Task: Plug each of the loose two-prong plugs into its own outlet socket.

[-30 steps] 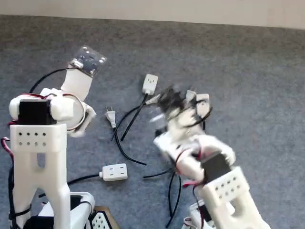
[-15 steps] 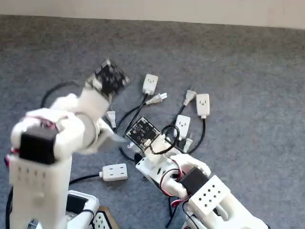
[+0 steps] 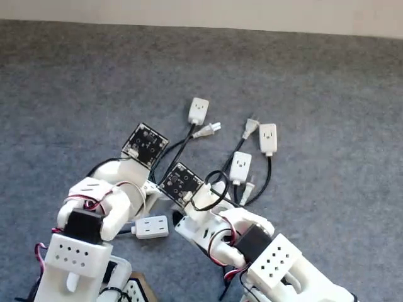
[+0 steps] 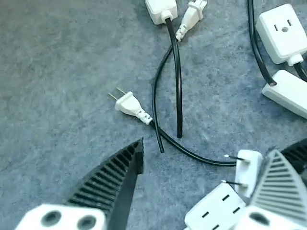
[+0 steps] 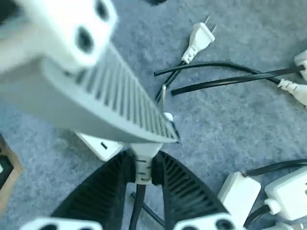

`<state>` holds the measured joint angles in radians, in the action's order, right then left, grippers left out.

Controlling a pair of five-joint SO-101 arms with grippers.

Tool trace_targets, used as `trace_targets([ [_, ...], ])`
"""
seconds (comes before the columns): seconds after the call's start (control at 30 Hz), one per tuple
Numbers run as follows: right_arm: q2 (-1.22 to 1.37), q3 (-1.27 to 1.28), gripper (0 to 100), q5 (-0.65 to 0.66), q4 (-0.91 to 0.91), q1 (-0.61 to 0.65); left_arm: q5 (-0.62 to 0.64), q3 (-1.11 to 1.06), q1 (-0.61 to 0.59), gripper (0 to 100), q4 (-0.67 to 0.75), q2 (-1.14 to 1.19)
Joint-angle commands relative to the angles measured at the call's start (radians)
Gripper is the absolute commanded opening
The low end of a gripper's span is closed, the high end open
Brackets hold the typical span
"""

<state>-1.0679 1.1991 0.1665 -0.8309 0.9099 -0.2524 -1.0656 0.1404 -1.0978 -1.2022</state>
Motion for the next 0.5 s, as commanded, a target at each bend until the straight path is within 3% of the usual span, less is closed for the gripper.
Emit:
trace_targets([
  [0.0,-0.027,-0.056,0.5,-0.011,-0.053,0.018,0.026,-0.065,-0.021,35,0.092,-0.013],
  [0.2,-0.022,-0.116,0.5,0.017,-0.110,0.013,0.023,-0.104,-0.041,35,0.120,-0.016],
  [0.47,-0.021,-0.332,0.5,0.032,-0.268,-0.082,0.023,-0.120,-0.041,35,0.120,-0.021],
])
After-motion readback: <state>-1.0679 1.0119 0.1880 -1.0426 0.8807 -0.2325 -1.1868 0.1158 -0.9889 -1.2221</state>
